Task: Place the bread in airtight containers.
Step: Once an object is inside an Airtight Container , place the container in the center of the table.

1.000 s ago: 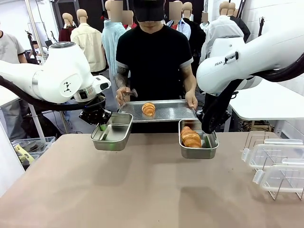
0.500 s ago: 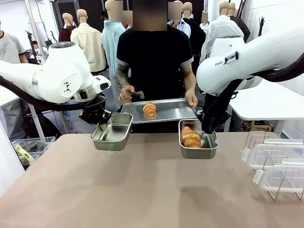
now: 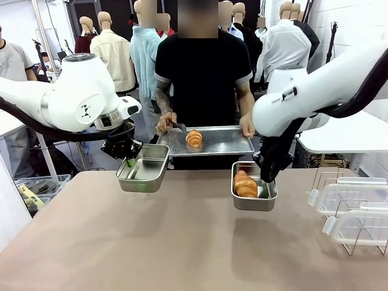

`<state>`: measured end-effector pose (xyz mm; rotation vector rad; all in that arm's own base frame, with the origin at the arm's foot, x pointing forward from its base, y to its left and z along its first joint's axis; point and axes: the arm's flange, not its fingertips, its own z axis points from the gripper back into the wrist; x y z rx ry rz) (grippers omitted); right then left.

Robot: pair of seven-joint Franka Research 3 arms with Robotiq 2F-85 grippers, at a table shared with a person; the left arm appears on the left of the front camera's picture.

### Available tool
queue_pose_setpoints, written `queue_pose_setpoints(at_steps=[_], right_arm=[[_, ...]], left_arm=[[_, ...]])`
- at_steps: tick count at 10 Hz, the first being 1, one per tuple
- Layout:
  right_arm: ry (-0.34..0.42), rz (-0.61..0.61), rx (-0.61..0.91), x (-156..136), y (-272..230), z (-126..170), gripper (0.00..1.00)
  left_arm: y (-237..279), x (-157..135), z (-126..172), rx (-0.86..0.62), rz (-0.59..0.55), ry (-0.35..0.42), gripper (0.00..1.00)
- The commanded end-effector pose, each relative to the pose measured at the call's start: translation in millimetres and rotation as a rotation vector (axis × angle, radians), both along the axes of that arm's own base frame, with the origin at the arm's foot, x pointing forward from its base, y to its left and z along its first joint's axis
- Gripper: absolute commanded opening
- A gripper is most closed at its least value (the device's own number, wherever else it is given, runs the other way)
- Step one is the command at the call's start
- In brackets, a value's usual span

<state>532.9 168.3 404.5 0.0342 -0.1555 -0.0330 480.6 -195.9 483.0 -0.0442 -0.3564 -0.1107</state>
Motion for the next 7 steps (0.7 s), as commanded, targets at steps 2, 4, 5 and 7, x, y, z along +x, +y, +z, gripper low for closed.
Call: queue_pose_setpoints(at_steps=[2,4,5,7], right_arm=[[0.035,0.007,-0.038,32.3,5.2,-35.8,0.00],[0.064,0.040,-0.055,45.7,9.5,-55.6,0.00],[0.068,0.052,-0.051,48.4,10.8,-61.7,0.00],[0.081,0.080,-0.061,47.9,18.8,-77.9,0.00]], left_arm=[[0.2,-1.3,3.0,-0.002,0.000,-0.005,0.00],[0.2,-1.3,3.0,-0.002,0.000,-0.005,0.00],[0.2,-1.3,3.0,-0.002,0.000,-0.005,0.00],[0.2,-1.3,3.0,-0.002,0.000,-0.005,0.00]])
